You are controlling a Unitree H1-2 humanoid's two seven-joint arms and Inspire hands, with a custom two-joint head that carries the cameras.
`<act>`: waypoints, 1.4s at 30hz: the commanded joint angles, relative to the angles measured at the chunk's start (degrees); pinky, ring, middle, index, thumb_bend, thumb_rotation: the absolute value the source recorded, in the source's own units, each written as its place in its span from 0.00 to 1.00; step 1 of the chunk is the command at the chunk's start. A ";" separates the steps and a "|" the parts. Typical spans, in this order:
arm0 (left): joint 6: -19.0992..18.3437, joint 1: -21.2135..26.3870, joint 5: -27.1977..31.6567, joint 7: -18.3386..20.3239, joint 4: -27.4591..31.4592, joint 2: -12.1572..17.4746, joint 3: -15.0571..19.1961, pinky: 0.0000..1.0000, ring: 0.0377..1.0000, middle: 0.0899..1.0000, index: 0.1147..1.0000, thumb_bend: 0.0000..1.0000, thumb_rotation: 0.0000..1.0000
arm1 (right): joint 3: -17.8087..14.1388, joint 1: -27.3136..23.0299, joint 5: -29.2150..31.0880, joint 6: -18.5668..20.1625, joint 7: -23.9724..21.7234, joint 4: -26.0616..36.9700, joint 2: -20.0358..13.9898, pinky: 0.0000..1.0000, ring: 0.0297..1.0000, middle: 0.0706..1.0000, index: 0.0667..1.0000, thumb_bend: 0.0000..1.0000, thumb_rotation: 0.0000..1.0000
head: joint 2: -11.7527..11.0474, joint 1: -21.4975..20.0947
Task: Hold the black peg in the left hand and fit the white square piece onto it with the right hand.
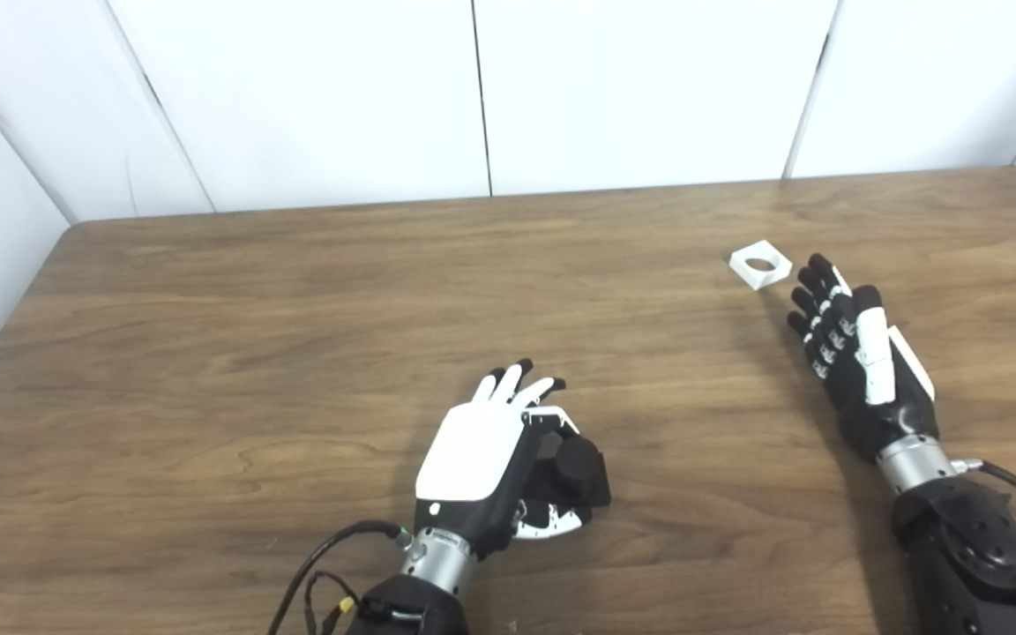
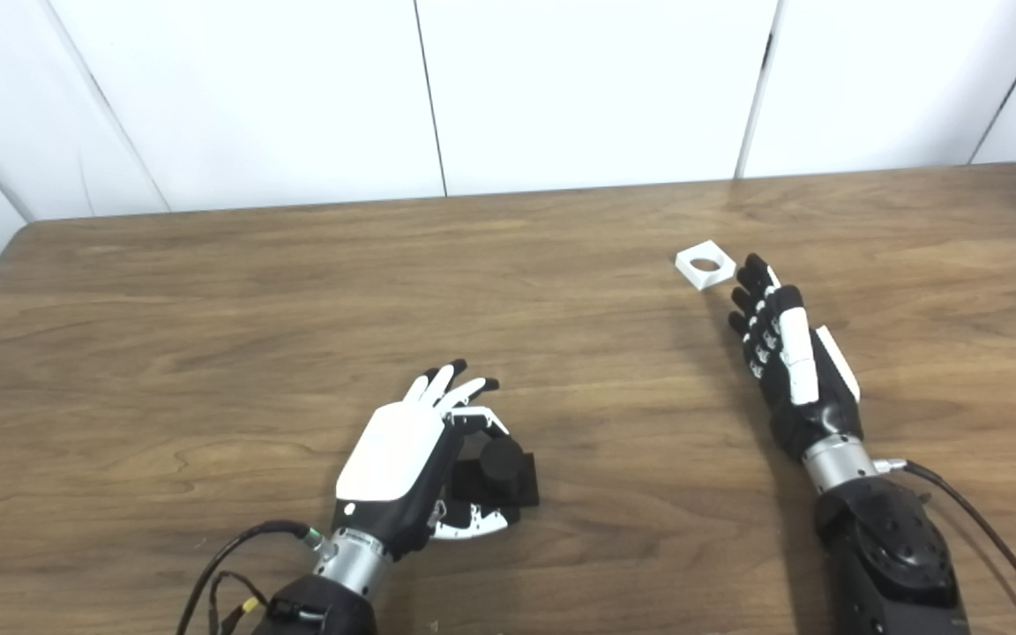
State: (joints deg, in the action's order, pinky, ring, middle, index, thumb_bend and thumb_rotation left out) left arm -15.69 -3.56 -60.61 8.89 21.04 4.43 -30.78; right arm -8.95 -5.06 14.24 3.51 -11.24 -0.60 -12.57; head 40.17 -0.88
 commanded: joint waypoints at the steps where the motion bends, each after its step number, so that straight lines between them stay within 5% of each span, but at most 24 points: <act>1: 0.30 -0.85 -1.00 1.52 0.71 0.33 0.08 1.00 1.00 0.89 0.42 0.52 0.07 | 0.35 0.85 0.62 -0.39 -0.07 0.08 0.80 1.00 1.00 1.00 1.00 0.62 1.00 | 0.04 -0.01; 27: 0.17 -0.76 -1.23 3.53 -0.36 -1.55 2.07 1.00 1.00 0.88 0.42 0.52 0.08 | 0.21 -0.14 0.64 -0.49 -0.39 -0.23 -0.19 1.00 1.00 1.00 1.00 0.63 1.00 | 0.05 0.01; 35: 0.34 -0.77 -1.22 3.74 -0.50 -1.74 2.30 1.00 1.00 0.88 0.42 0.52 0.08 | -0.84 -2.29 4.06 1.48 -1.11 0.89 -1.02 1.00 1.00 1.00 1.00 0.67 0.84 | -0.02 -0.36; 42: 0.20 -0.90 -1.71 3.93 -0.61 -2.02 2.16 1.00 1.00 0.88 0.42 0.52 0.08 | -0.34 -5.72 1.29 3.88 0.71 1.97 -2.47 1.00 1.00 1.00 1.00 0.71 0.91 | -0.24 -0.58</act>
State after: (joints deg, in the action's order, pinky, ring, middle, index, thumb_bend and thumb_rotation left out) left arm -14.93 -4.03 -61.33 11.70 21.40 2.67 -28.55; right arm -9.15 -7.24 15.57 7.20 -10.70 -0.68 -13.94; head 39.90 -1.41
